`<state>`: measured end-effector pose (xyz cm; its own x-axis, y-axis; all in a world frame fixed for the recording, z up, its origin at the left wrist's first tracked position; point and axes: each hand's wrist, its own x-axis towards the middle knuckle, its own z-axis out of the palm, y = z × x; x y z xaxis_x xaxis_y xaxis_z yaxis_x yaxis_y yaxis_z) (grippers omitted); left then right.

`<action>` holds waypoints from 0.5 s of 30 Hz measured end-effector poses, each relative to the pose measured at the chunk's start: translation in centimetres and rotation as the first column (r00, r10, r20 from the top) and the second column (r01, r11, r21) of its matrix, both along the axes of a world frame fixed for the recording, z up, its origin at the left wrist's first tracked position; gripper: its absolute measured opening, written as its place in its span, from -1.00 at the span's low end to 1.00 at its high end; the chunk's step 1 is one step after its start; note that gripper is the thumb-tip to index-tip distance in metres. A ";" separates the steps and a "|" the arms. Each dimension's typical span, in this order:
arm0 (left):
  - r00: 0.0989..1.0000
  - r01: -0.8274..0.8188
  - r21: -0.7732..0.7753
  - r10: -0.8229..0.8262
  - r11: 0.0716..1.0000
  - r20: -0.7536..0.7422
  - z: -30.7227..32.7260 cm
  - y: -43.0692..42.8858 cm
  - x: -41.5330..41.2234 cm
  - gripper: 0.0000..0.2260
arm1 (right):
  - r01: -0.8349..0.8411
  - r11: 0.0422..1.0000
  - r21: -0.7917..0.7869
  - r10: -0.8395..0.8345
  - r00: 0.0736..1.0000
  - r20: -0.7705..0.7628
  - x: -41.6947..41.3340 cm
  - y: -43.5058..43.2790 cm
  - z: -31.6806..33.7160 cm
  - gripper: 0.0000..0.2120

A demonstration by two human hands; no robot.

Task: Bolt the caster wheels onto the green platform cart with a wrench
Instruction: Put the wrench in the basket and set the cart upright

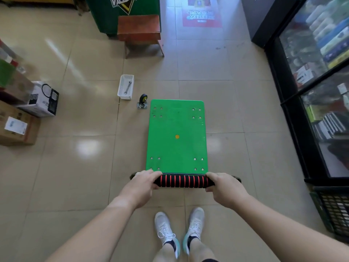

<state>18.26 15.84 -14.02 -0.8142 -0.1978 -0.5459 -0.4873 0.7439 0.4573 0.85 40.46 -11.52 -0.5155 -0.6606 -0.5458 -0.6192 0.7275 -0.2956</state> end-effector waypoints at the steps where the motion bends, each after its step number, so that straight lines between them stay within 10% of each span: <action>1: 1.000 -0.005 0.009 0.005 1.000 0.009 0.1 0.4 -0.5 -0.62 | 0.027 0.999 -0.041 -0.027 0.999 -0.021 -0.3 0.6 -0.2 -0.75; 15: 0.978 -0.210 -0.031 0.210 0.977 -0.011 0.9 -3.5 -10.7 -0.66 | 0.091 0.994 -0.065 -0.096 0.993 -0.072 -9.4 -6.6 -0.7 -0.90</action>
<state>7.53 12.32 -13.13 -0.7567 -0.3821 -0.5304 -0.6308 0.6398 0.4390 -8.55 33.86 -12.19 -0.6147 -0.6387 -0.4628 -0.5712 0.7651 -0.2972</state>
